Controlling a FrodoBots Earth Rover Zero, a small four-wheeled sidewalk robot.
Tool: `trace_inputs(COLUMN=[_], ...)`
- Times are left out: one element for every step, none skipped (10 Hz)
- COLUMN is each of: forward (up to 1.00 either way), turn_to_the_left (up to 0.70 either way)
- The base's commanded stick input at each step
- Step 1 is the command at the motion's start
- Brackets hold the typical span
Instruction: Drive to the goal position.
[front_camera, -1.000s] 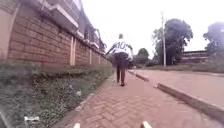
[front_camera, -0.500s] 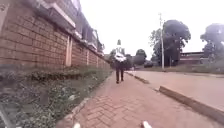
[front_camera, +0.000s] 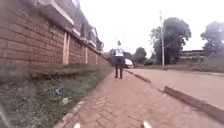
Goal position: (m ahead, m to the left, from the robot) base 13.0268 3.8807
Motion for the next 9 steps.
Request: trace_inputs(forward=[0.50,0.50,0.50,0.50,0.50,0.50,0.50,0.50,0.50], turn_to_the_left=[-0.49,-0.13,0.09,0.04,0.00,0.00,0.00,0.00,0.00])
